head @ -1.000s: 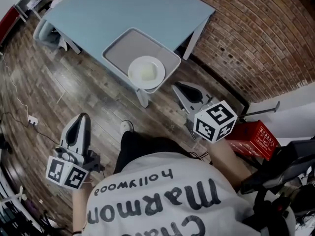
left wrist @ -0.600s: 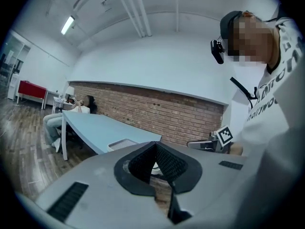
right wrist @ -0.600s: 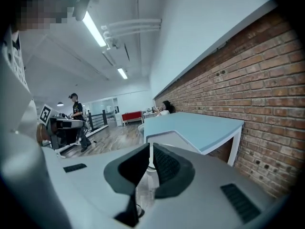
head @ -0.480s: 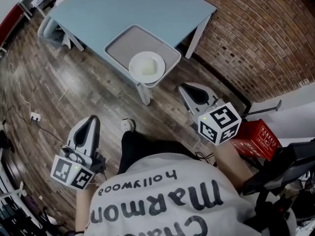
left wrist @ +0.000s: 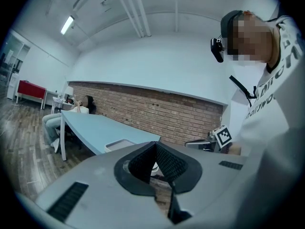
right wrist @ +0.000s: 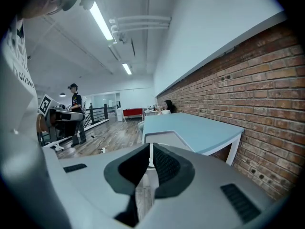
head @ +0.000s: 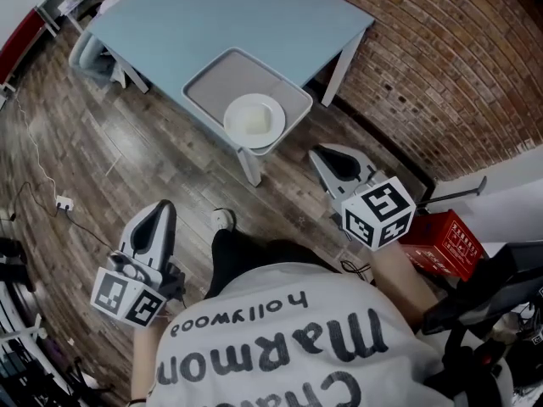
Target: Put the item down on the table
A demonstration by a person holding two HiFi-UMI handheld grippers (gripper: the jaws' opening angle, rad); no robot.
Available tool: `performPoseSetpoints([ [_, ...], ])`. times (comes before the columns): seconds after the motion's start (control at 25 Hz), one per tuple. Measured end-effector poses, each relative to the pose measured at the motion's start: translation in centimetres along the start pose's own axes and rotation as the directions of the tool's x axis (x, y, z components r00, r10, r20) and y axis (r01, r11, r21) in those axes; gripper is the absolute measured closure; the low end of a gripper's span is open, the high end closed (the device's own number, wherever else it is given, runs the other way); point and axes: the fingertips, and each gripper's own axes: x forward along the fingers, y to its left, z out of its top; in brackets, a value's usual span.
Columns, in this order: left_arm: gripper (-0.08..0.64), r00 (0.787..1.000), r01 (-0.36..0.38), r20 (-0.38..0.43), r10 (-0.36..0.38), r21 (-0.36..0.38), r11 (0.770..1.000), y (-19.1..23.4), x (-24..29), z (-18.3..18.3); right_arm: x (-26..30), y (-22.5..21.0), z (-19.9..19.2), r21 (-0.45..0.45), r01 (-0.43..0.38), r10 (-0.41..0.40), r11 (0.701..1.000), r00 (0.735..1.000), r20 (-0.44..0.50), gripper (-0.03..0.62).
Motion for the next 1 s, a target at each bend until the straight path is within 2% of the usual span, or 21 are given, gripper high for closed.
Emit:
performPoseSetpoints([
  [0.52, 0.554, 1.0, -0.028, 0.011, 0.028, -0.001, 1.0, 0.9, -0.6, 0.7, 0.3, -0.3, -0.1, 0.015, 0.011, -0.011, 1.0, 1.0, -0.002, 0.571],
  [1.0, 0.554, 0.999, -0.028, 0.015, 0.028, 0.003, 1.0, 1.2, -0.3, 0.8, 0.5, -0.6, -0.4, -0.033, 0.029, -0.03, 0.999, 0.999, -0.037, 0.583],
])
